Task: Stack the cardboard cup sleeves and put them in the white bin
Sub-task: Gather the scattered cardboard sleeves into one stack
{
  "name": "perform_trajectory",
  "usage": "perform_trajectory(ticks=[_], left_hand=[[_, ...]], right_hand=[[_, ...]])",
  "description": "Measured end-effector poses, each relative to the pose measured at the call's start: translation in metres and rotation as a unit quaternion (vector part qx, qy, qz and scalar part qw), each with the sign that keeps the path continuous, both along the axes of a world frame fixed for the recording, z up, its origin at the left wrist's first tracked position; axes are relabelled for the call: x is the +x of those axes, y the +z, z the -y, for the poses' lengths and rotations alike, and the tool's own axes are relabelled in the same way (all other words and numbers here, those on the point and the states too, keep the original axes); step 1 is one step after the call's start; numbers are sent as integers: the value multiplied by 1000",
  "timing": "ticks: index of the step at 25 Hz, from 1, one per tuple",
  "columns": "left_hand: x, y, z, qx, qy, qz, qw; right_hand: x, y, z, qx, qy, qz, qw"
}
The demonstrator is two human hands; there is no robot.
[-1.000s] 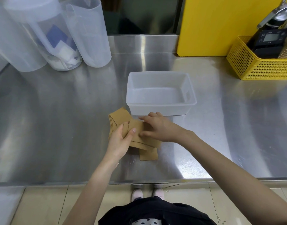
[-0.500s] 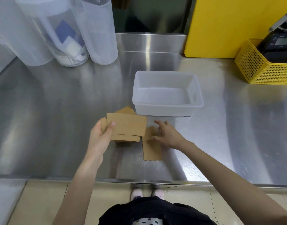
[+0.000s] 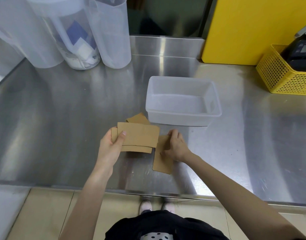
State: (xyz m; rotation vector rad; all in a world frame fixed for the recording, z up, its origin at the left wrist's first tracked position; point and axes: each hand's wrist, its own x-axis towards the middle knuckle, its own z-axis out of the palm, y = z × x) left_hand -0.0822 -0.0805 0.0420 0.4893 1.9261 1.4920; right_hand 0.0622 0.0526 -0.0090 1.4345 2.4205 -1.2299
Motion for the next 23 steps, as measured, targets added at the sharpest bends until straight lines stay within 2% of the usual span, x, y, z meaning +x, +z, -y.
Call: perform_trajectory(ticks=[6,14,17,23], left_hand=[[2,0,-4,-3,-12,2,1000],[9,1,-14,-2,-31,8,999],[17,1,-20,1,-51,14,999],[35,1,-34,-14,-112,1,994]], right_hand=[[22,10,-1,-33,-58,-131,989],[63,49,-24,50,-141,-177,973],[65,66,-23,71,-125,-194,970],[34,79,-2,107,-8,-202,974]])
